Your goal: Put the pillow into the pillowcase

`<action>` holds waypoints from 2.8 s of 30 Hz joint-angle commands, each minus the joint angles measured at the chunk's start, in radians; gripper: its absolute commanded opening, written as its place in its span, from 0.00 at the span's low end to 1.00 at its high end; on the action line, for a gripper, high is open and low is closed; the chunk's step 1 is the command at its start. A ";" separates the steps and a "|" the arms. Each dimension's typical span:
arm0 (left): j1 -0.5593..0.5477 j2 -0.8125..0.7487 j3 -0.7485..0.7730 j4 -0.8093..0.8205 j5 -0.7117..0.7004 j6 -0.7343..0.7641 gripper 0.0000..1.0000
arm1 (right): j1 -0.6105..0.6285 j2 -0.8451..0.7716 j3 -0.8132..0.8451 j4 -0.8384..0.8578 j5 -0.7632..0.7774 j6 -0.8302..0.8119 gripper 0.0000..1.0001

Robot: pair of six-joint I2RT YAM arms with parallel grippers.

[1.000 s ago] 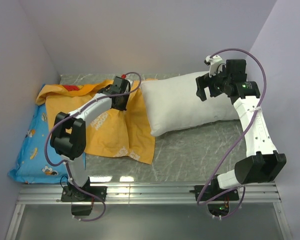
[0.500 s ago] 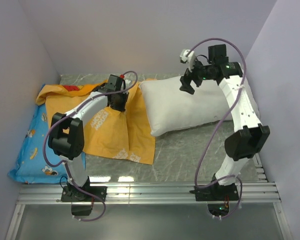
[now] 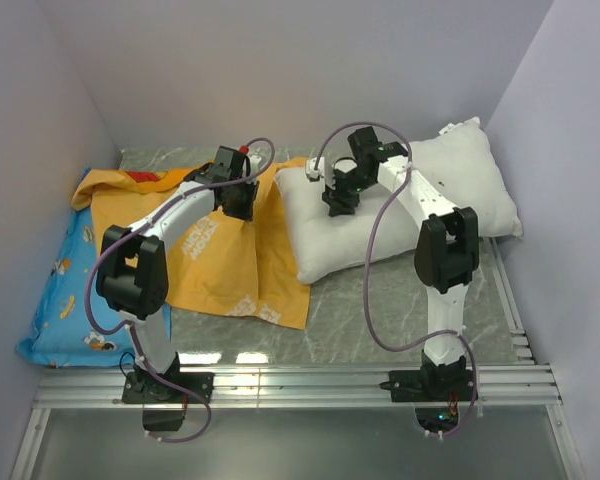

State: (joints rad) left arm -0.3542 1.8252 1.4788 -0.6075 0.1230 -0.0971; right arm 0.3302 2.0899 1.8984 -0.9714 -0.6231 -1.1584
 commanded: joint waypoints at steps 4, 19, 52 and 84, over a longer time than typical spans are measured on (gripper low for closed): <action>0.023 -0.024 0.029 0.043 0.079 -0.042 0.00 | 0.003 -0.037 -0.058 -0.157 0.066 -0.003 0.00; 0.064 -0.204 0.021 0.153 0.326 -0.079 0.00 | 0.128 -0.235 -0.173 -0.237 -0.004 0.009 0.00; 0.092 -0.323 -0.022 -0.253 0.730 0.244 0.00 | 0.150 0.047 0.018 0.686 0.207 0.942 0.00; 0.004 -0.396 -0.029 -0.719 0.723 0.869 0.00 | 0.096 0.056 0.025 0.781 0.422 1.244 0.00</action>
State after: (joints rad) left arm -0.3202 1.4868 1.4490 -1.1492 0.7113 0.8001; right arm 0.4786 2.1132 1.8637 -0.3313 -0.4194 0.0669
